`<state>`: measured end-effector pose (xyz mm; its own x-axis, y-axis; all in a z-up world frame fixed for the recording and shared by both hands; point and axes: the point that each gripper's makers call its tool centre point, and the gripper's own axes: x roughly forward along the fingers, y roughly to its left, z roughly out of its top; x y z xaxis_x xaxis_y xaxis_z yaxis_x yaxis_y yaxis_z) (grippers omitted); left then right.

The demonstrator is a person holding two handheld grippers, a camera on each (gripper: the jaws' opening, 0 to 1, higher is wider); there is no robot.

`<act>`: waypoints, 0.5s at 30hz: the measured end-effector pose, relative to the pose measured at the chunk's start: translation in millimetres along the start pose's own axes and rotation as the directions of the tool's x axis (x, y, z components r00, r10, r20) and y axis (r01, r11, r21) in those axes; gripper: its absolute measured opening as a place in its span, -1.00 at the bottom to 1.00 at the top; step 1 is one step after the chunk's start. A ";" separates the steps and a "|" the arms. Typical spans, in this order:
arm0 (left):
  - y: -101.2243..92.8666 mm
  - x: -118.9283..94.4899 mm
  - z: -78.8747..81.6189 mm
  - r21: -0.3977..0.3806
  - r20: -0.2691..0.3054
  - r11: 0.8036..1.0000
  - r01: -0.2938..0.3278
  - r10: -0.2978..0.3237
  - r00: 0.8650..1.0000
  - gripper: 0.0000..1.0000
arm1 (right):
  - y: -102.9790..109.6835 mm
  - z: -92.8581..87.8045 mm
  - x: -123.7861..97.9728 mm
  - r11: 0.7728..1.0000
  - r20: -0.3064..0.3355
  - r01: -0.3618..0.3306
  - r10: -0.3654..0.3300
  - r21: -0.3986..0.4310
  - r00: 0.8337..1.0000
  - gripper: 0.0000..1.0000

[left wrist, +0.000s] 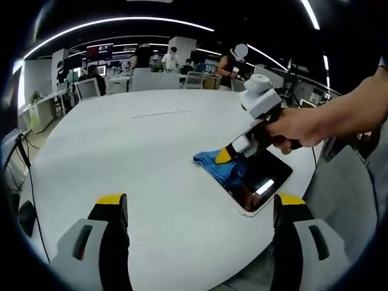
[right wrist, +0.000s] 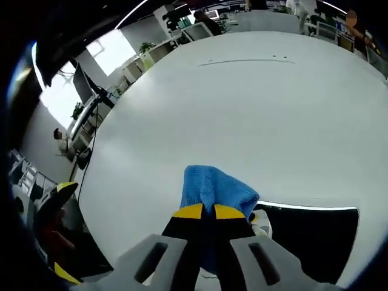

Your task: Wipe the mirror surface with the cleaning cloth until all visible marks leave the cleaned area.

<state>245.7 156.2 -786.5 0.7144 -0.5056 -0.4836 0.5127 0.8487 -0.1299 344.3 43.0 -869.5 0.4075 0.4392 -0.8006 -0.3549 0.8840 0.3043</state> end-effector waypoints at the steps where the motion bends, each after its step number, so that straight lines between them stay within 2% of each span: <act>1: -2.3 1.6 1.4 0.015 0.005 1.000 0.011 -0.011 1.000 0.98 | -0.5 0.5 0.1 1.000 0.000 0.002 -0.002 0.005 1.000 -1.00; 4: -3.0 6.8 2.7 0.010 0.007 1.000 0.009 -0.009 1.000 0.98 | -0.8 0.6 -0.4 1.000 0.002 0.001 -0.001 0.028 1.000 -1.00; 10: -8.5 6.0 15.1 0.026 0.037 1.000 0.010 -0.011 0.999 0.98 | 0.1 -4.1 -3.2 1.000 -0.008 0.003 -0.003 0.008 1.000 -1.00; 15: 2.0 2.9 22.2 0.027 0.048 1.000 -0.012 0.011 0.999 0.98 | 1.6 -9.4 -6.1 1.000 -0.024 0.001 -0.001 0.019 1.000 -1.00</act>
<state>259.4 153.0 -769.0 0.7422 -0.5030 -0.4430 0.5163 0.8505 -0.1007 333.4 40.2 -869.0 0.3876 0.4344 -0.8131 -0.3382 0.8875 0.3130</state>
